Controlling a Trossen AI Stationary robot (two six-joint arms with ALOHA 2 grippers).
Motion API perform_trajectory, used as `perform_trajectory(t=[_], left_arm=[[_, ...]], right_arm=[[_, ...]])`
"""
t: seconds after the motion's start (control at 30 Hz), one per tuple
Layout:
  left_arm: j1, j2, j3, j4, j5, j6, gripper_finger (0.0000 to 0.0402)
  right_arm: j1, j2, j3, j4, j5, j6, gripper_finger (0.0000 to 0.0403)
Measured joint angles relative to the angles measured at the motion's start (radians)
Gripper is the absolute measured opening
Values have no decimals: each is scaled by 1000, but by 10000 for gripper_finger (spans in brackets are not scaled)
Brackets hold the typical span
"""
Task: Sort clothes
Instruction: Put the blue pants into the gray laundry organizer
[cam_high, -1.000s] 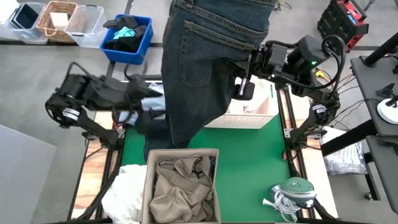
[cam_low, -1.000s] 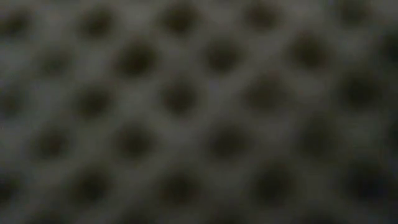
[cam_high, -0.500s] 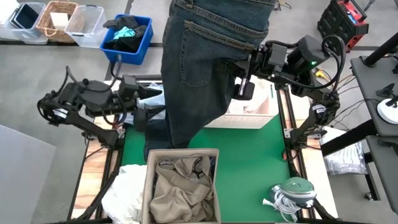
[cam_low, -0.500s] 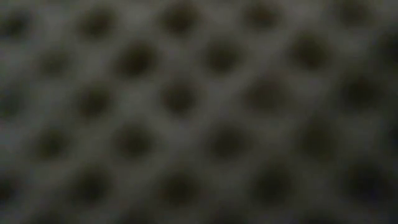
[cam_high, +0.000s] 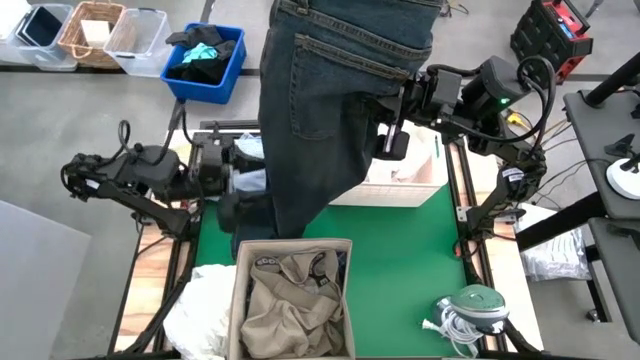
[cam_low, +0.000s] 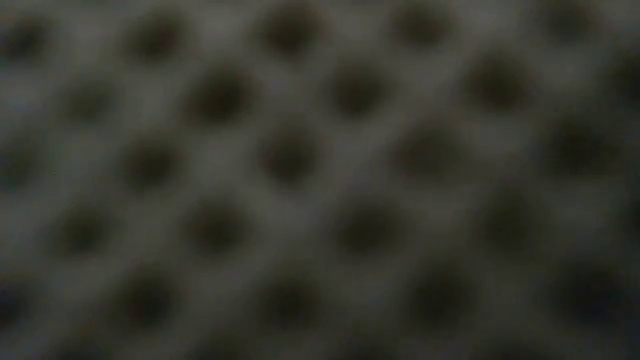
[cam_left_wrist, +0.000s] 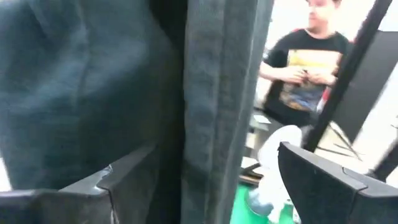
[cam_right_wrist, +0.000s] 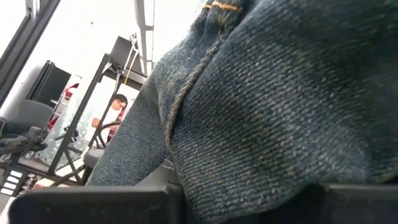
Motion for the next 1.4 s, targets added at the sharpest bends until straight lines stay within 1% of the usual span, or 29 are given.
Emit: perform_trajectory(t=[0.1, 0.13, 0.2, 0.27, 0.33, 0.4, 0.53, 0.6, 0.67, 0.73, 0.8, 0.9, 1.03, 1.27, 1.33, 1.4], left_arm=[[2, 8, 0, 2, -102, 25, 298], [2, 14, 0, 2, -120, 41, 294], [2, 29, -2, 0, -118, 66, 280], [0, 46, -2, -1, -111, 80, 256], [0, 55, -2, -1, -113, 80, 225], [1, 56, -2, 0, -150, 79, 186], [-16, 32, -2, -8, -336, 76, 97], [-19, 15, -1, -15, -402, 76, 55], [-19, 2, 0, -15, -409, 77, 21], [-19, -1, 0, -16, -409, 77, 6], [-19, -1, 0, -26, -407, 77, 13], [-19, -1, 0, -47, -406, 64, 47], [-19, -2, 0, -91, -424, 7, 117], [-17, 12, 0, -136, -538, -53, 258], [-12, 23, 0, -142, -562, -53, 289], [-4, 31, 0, -145, -567, -50, 310]], right_arm=[[0, 0, 0, 0, 0, 1, 68], [0, 0, 0, 0, 0, 4, 68], [0, 0, 0, 0, 0, 8, 68], [0, 0, 0, 0, 0, 8, 68], [0, 0, 0, 0, 0, 8, 68], [0, 0, 0, 0, 0, 9, 68], [0, 0, 0, 1, 1, 9, 68], [0, 0, 0, 1, 2, 15, 68], [0, 0, 0, 1, 4, 15, 68], [0, 0, 0, 1, 4, 15, 68], [0, 0, 0, 0, 4, 17, 68], [0, 5, 0, 0, 3, 16, 68], [0, 7, 0, 0, 1, 16, 68], [0, 17, 0, 23, 0, 7, 68], [0, 17, 0, 23, 0, 7, 68], [0, 19, 0, 24, 0, 7, 68]])
